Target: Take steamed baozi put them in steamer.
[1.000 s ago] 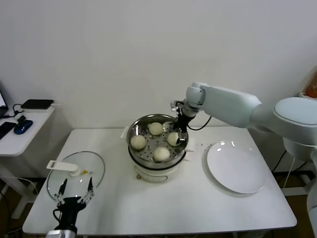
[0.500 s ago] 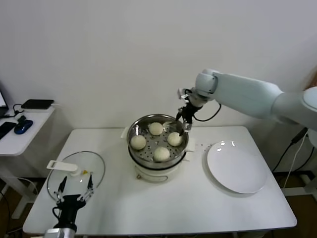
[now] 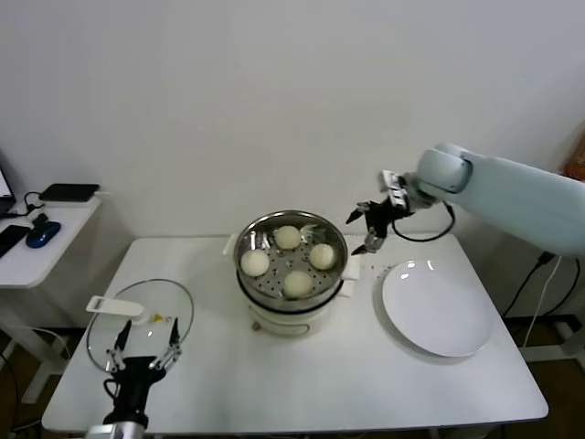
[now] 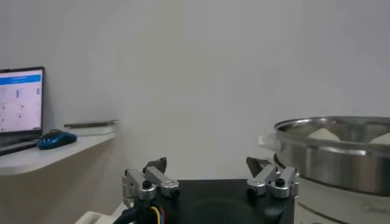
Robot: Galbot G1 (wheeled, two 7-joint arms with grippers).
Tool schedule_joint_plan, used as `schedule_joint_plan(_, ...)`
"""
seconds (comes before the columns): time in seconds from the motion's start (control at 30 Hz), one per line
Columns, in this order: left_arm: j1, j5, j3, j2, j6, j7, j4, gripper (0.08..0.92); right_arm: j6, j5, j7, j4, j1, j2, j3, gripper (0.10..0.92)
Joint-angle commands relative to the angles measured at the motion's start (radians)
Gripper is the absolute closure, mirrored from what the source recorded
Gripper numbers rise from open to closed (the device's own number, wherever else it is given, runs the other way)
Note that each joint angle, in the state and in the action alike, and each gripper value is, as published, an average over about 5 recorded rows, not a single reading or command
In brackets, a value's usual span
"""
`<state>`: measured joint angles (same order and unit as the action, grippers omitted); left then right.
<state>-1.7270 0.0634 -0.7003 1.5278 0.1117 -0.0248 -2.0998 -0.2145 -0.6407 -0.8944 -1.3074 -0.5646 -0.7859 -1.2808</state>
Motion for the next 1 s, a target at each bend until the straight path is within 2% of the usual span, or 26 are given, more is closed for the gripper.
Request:
schedule_joint_plan(0.03, -0.024, 0.007, 0.024, 0.004, 0.052, -0.004, -0.016, 0.177, 0.08, 0.102, 0.338, -0.328, 0.565, 0.441, 0.592, 0.203)
schedule_joint_plan(0.17, -0.054, -0.006, 0.039, 0.005, 0.068, 0.003, -0.017, 0.177, 0.14, 0.108, 0.458, -0.373, 0.809, 0.475, 0.801, 0.203)
schedule_joint_plan(0.27, -0.07, -0.022, 0.048, 0.013, 0.073, 0.009, -0.023, 0.177, 0.172, 0.136, 0.503, -0.382, 1.065, 0.43, 1.071, 0.203)
schedule_joint_plan(0.4, -0.077, -0.051, 0.058, 0.025, 0.065, 0.016, -0.026, 0.177, 0.179, 0.143, 0.591, -0.403, 1.377, 0.291, 1.419, 0.203)
schedule_joint_plan(0.6, -0.071, -0.086, 0.064, 0.033, 0.042, 0.021, -0.023, 0.177, 0.265, 0.208, 0.659, -0.429, 1.691, 0.014, 1.725, 0.203)
schedule_joint_plan(0.8, -0.035, -0.086, 0.042, 0.022, 0.017, 0.023, -0.009, 0.177, 0.364, 0.241, 0.662, -0.45, 1.859, -0.193, 1.871, 0.203)
schedule_joint_plan(1.0, -0.025, -0.084, 0.033, 0.013, 0.007, 0.025, -0.001, 0.177, 0.447, 0.223, 0.701, -0.483, 1.995, -0.314, 1.886, 0.203)
